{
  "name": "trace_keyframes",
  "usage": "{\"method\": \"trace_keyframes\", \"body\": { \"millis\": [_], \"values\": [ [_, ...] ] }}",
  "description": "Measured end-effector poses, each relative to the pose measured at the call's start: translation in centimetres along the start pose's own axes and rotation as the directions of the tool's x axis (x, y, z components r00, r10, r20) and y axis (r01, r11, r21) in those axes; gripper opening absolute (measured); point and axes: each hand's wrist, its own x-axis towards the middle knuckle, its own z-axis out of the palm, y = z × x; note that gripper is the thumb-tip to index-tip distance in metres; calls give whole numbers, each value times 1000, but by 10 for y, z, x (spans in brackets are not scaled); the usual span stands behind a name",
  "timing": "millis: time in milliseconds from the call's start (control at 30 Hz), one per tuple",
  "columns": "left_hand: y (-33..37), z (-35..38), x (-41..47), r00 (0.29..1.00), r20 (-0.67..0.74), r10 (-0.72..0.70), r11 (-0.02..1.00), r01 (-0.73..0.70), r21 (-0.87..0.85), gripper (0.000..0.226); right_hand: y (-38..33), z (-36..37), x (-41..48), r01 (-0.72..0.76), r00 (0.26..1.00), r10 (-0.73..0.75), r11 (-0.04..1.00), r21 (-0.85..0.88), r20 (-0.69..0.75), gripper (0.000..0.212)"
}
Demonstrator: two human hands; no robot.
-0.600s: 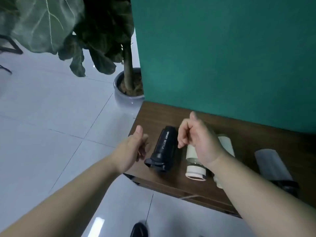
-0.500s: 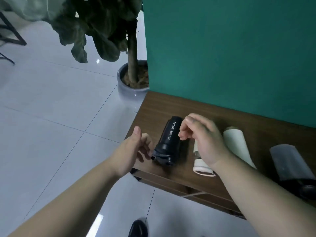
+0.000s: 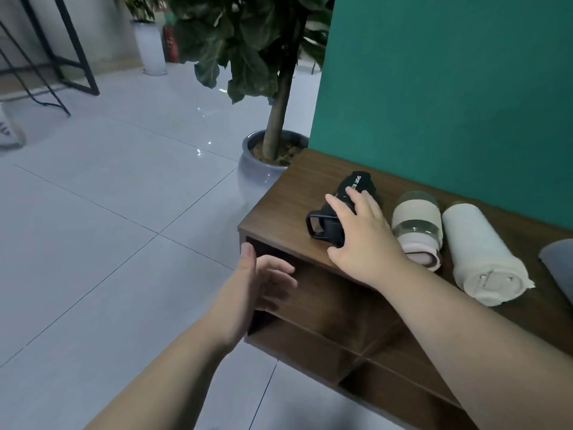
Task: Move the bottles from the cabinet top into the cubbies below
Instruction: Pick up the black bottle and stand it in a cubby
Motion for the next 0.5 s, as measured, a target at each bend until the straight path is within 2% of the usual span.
{"method": "trace_keyframes", "body": {
  "millis": [167,233,300,400,433,500],
  "values": [
    [-48,4,-36,996,-79,-29,990,17,-142,92,-3,11,2,26,994,-51,967,-253,-95,77],
    [-64,5,-44,994,-100,-51,987,35,-158,95,-7,11,-5,66,985,-121,926,-373,-126,72],
    [-76,1,-42,991,-100,-84,989,71,-126,89,-16,10,-17,120,969,-197,901,-418,-146,65],
    [-84,-9,-41,985,-124,-117,986,101,-130,82,-47,5,-42,216,951,-274,921,-325,-142,57],
    [-87,-14,-40,981,-152,-118,987,99,-127,72,-61,2,-51,225,951,-268,941,-252,-152,56],
    [-93,-24,-40,979,-198,-54,998,47,-39,36,-87,0,-70,233,947,-251,966,-112,-200,58]
  ]
}}
